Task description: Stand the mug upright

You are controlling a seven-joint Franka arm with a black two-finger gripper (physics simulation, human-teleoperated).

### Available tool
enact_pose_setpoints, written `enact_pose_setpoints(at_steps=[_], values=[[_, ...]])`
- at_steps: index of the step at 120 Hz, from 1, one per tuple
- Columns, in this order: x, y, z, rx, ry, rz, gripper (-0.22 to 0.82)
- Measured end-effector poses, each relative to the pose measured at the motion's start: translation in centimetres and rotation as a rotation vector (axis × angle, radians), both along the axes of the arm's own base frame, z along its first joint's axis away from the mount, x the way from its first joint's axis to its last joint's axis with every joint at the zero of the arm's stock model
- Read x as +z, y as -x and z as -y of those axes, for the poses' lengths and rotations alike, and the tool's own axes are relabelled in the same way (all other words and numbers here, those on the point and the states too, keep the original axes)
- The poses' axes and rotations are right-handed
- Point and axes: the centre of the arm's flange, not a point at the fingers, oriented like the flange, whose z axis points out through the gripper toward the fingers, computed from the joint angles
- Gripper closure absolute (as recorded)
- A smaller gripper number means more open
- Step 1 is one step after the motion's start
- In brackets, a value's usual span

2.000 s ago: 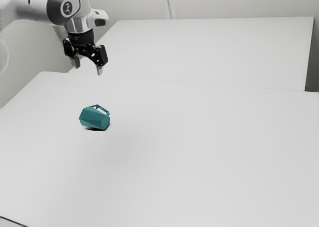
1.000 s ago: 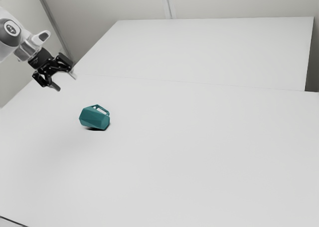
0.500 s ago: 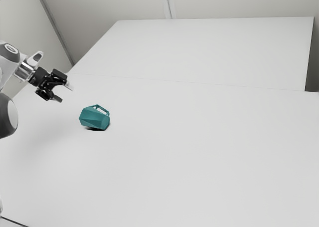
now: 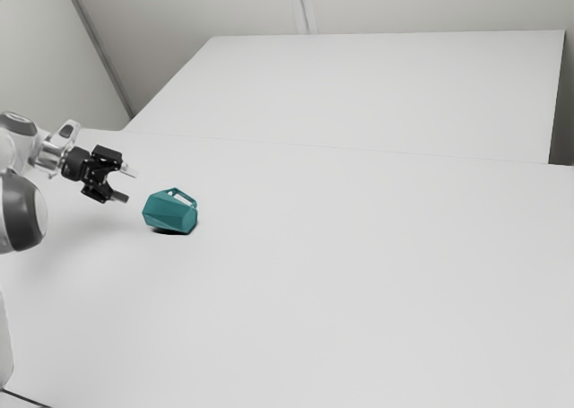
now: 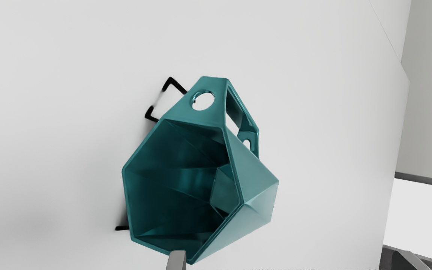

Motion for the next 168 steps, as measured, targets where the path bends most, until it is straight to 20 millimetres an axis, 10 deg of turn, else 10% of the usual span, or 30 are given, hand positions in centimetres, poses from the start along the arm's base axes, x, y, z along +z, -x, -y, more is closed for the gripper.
enact_pose_setpoints(at_steps=[80, 135, 168], values=[[-5.1, -2.2, 4.3, -0.082, 0.112, -0.005, 0.04], [-5.4, -2.3, 4.6, -0.082, 0.114, -0.004, 0.58], [-4.4, -2.6, 4.9, -0.085, 0.118, 0.018, 0.73]])
